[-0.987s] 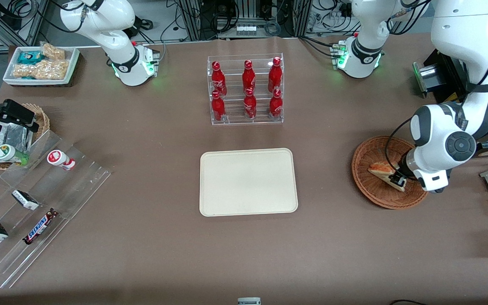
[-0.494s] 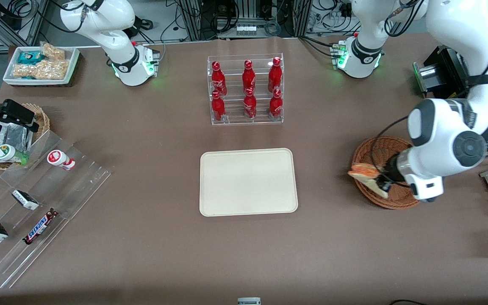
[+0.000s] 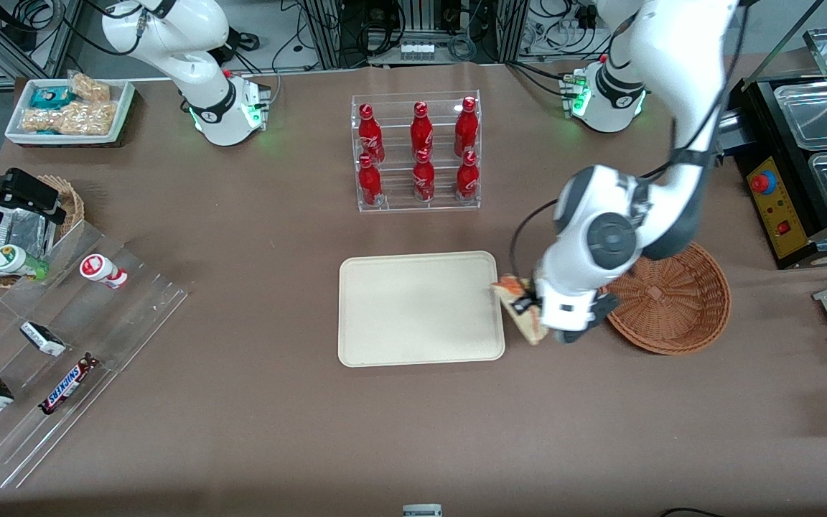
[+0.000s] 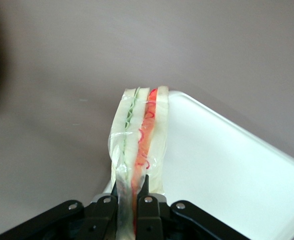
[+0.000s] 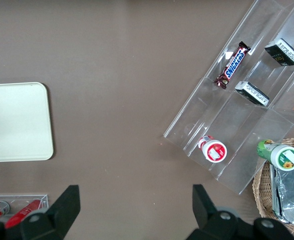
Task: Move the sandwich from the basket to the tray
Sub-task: 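Carry the sandwich with the left gripper over the cream tray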
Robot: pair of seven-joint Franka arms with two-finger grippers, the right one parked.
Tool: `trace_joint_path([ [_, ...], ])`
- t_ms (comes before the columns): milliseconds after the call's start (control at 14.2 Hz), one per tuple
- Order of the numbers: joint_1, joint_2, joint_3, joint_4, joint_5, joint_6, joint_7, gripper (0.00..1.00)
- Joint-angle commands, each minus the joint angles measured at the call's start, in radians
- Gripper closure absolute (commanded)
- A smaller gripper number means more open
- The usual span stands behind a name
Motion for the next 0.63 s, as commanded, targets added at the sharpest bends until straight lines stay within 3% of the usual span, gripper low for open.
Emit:
trace_joint_path([
  [0,-0.068,0.121,-0.001,0.114,0.006,0.087,0.080,0.88],
  [282,-0.172,0.194,-0.001,0.113,0.007,0.262,0.094,0.89],
  [564,-0.246,0.220,0.001,0.105,0.018,0.281,0.158,0.90],
])
